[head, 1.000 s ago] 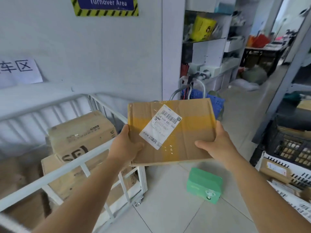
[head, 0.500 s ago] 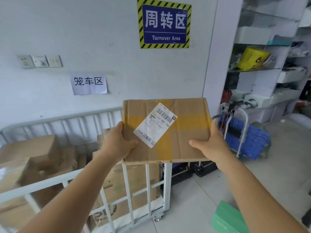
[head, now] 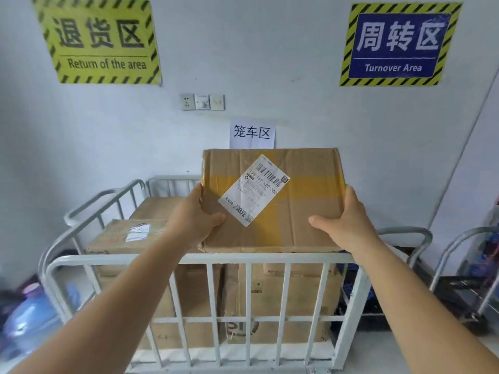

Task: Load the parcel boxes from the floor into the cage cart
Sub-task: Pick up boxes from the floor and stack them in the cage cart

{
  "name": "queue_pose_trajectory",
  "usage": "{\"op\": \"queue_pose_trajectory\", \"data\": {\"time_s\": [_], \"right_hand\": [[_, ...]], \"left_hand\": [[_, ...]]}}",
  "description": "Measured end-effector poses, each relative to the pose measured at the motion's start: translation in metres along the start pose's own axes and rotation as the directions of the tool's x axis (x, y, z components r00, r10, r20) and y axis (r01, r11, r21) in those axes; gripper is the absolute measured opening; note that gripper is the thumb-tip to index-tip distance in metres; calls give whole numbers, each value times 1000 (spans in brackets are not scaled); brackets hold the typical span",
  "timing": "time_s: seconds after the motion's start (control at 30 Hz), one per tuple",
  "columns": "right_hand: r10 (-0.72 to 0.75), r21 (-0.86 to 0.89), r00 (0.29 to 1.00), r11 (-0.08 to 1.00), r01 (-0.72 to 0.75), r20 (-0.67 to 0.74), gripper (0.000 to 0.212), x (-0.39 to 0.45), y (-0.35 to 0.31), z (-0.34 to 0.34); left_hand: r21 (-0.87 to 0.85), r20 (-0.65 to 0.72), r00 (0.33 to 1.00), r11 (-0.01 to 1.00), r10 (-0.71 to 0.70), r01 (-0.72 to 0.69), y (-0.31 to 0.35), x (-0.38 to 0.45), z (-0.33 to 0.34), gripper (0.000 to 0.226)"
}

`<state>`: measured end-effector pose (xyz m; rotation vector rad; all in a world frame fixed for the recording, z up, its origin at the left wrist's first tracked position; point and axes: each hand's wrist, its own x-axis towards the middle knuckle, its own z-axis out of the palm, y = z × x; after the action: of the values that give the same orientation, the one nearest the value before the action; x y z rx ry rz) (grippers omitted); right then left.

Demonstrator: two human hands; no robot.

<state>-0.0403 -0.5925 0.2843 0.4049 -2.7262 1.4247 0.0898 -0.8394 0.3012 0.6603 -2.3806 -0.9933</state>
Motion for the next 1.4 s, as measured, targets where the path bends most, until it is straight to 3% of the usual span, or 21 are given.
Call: {"op": "queue_pose_trajectory", "data": {"time_s": [0.13, 0.3, 0.6, 0.77, 1.4], "right_hand": [[-24, 25, 998, 999, 23, 55, 101, 14, -39, 58], [-34, 42, 992, 999, 29, 117, 106, 33, -89, 137], [-43, 33, 973, 999, 36, 228, 109, 55, -155, 272], [-48, 18, 952, 999, 44, 301, 111, 75, -173, 337], [70, -108, 854, 994, -16, 516, 111, 204, -193, 534]], "left_hand": [[17, -53, 997, 998, -55, 56, -44, 25, -44, 52], [52, -124, 990, 996, -59, 66, -104, 67, -93, 57], [136, -151, 971, 969, -184, 205, -202, 132, -159, 75], [171, -167, 953, 944, -254, 282, -254, 168, -172, 61], [288, -89, 886, 840, -455, 460, -402, 338, -165, 55]]}}
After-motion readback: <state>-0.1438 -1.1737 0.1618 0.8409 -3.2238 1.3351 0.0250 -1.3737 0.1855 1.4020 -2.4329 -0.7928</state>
